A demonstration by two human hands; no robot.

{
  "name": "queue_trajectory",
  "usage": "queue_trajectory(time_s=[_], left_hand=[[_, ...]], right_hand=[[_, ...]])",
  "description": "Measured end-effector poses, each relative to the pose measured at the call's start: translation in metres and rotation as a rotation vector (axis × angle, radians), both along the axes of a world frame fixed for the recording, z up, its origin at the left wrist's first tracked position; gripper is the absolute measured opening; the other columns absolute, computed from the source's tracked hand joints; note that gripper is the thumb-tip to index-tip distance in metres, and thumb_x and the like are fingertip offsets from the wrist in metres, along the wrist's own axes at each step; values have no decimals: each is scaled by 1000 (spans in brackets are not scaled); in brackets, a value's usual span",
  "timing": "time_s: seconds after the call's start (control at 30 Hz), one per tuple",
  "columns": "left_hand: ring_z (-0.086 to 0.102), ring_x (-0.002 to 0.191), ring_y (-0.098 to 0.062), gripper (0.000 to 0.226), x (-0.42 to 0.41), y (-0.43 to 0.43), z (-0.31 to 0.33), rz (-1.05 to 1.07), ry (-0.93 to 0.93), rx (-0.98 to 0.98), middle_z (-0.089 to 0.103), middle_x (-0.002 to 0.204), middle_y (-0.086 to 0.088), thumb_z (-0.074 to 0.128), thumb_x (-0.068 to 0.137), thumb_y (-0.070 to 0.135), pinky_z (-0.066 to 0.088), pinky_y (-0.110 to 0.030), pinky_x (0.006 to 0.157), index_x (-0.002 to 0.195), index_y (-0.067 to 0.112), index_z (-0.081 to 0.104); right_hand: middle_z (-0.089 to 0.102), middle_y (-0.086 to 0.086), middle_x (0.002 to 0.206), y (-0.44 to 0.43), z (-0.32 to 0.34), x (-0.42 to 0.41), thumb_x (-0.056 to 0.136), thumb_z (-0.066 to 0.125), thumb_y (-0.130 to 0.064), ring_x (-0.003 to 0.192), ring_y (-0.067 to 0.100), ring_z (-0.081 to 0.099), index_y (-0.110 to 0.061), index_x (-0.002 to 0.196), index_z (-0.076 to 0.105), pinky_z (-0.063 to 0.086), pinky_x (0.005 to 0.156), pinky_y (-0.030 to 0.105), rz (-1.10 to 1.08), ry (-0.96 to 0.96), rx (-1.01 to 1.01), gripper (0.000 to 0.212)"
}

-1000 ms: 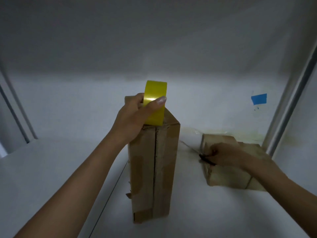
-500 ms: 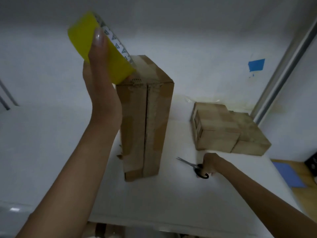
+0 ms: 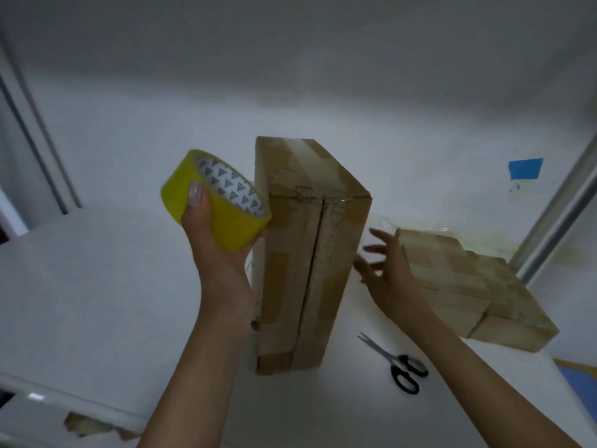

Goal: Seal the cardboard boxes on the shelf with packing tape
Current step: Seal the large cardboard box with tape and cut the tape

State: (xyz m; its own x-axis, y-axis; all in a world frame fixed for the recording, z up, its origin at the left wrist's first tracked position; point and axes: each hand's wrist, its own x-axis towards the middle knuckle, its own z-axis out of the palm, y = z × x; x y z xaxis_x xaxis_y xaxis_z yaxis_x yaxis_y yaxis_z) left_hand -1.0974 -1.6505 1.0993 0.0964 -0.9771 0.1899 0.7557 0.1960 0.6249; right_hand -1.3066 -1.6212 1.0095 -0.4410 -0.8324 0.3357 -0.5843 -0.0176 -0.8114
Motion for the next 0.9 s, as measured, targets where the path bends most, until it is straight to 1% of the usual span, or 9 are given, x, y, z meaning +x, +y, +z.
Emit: queue_trajectory(time_s=[0.07,0.17,0.23,0.3,0.37,0.53,0.67,0.8,0.9], left_hand=[[66,104,-12,24,-1,2,-3,-7,-10,2,64,112,7,53,85,50,54,-47,96,107,42,54],[70,91,-11,24,-4,1,-6,-55,48,52,70,96,6,50,82,46,54,-47,94,103,37,58],[71,96,-18,33,-5,-3,-8,-107,82,81,71,102,0,65,79,49,54,-56,92,109,34,61],[66,110,-30,60,-10,-6,-11,-203,75,140,65,121,-9,72,69,54,52,-65,88,123,31,59],[63,115,-35,68,-20,-5,-15,-273,47,184,62,127,-12,71,62,56,54,-63,87,124,29,58],[64,110,-32,45,-28,-8,-23,-303,36,181,62,122,-9,66,72,53,56,-60,86,111,33,58],[64,99,-20,29,-12,-25,-36,-161,-68,192,63,112,0,55,84,49,55,-44,81,109,36,56],[62,84,-18,41,16,-54,-72,-89,-224,312,64,121,-3,46,95,55,46,-44,96,128,33,53],[62,78,-20,40,27,-69,-96,-102,-369,374,65,106,1,45,92,62,37,-46,102,122,36,53]], right_hand=[[57,1,120,-4,32,12,97,41,-50,106,17,61,-32,138,36,56,83,35,92,-69,-253,45],[61,-10,117,0,79,19,99,40,-43,108,4,59,-41,131,47,51,88,25,76,-66,-339,33],[62,-12,114,5,107,21,100,41,-48,104,1,58,-40,122,57,45,84,19,-16,110,-247,29],[64,-9,102,7,128,23,96,35,-60,98,13,59,-32,112,62,42,79,27,-70,330,-33,43],[58,-7,91,6,143,26,87,33,-77,94,20,57,-31,112,54,42,78,34,-117,389,212,56],[55,1,108,-14,144,-6,64,53,-85,103,27,55,-31,118,31,49,92,46,-173,334,473,79],[56,-2,118,-8,134,-45,51,54,-89,112,28,55,-33,129,36,42,102,49,-194,144,498,97],[56,-2,116,13,110,-65,74,57,-74,98,21,57,-26,136,45,44,88,42,-242,-75,438,80],[57,-3,100,24,94,-64,82,56,-66,85,17,55,-22,129,49,42,75,35,-263,-216,420,66]])
